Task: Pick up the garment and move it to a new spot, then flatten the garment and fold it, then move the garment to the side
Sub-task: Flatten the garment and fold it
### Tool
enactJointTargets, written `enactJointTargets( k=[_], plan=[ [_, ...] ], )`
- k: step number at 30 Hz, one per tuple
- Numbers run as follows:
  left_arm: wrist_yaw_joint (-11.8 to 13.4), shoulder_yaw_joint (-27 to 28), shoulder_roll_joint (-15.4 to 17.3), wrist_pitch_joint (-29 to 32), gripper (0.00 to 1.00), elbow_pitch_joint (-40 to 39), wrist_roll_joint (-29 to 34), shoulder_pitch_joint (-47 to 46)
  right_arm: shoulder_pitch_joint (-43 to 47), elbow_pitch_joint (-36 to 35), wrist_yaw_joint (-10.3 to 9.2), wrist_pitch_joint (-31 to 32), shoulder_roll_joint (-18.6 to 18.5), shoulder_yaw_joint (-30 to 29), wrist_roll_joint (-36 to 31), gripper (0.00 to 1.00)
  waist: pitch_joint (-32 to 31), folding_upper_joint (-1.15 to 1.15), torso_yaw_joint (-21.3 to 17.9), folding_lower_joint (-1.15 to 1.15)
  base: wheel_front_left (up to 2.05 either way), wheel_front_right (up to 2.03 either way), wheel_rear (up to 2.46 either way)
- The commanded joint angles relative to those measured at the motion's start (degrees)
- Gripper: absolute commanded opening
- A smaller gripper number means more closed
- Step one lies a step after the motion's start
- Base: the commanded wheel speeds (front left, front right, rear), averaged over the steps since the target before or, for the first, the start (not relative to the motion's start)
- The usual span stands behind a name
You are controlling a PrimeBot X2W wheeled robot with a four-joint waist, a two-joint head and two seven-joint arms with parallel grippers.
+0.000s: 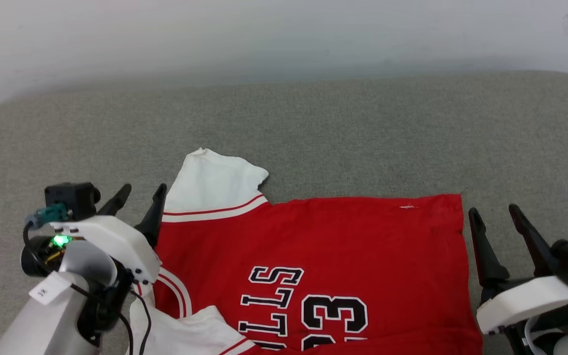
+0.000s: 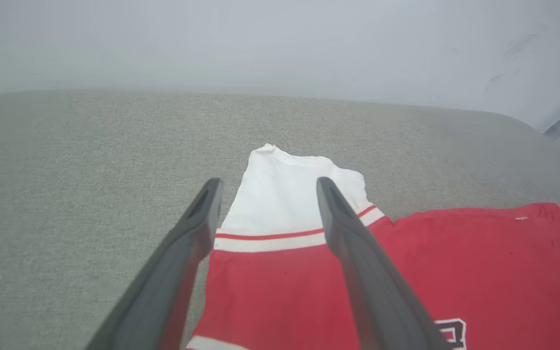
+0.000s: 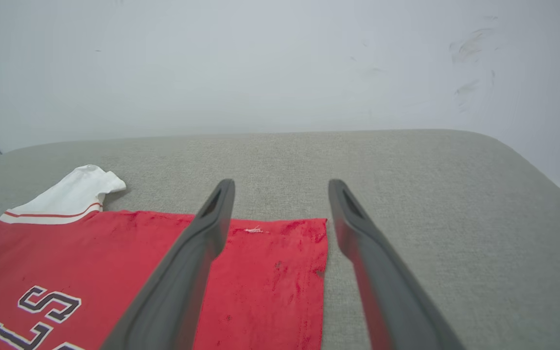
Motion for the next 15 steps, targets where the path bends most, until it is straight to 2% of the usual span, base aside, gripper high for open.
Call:
enactJointTargets(
  k=[1, 7, 12, 15],
  plan=[
    [-0.7, 0.3, -0.2, -0.1, 1.00, 1.0, 0.1, -2.5, -1.9, -0.8, -0.06, -0.6, 0.5, 0.5, -0.5, 1.00, 4.1, 0.00, -2.4, -0.01, 0.00, 0.00, 0.00],
    [-4.7, 0.1, 1.7, 5.6, 1.00, 6.4, -1.6, -13.1, -6.8, -2.1, -0.06, -2.2, 1.3, 2.1, -0.9, 1.00, 12.0, 0.00, -5.6, -0.01, 0.00, 0.00, 0.00],
    [-8.0, -0.7, 3.4, 14.7, 1.00, 11.3, -4.2, -21.0, -8.7, -0.9, -0.06, -3.0, 1.8, 2.4, -0.5, 1.00, 15.7, 0.00, -7.6, -0.01, 0.00, 0.00, 0.00],
    [-8.9, -1.2, 5.2, 21.4, 1.00, 14.2, -5.7, -24.8, -9.4, 0.2, -0.06, -3.8, 2.0, 2.7, 0.1, 1.00, 17.1, 0.00, -8.9, -0.01, 0.00, 0.00, 0.00]
  ],
)
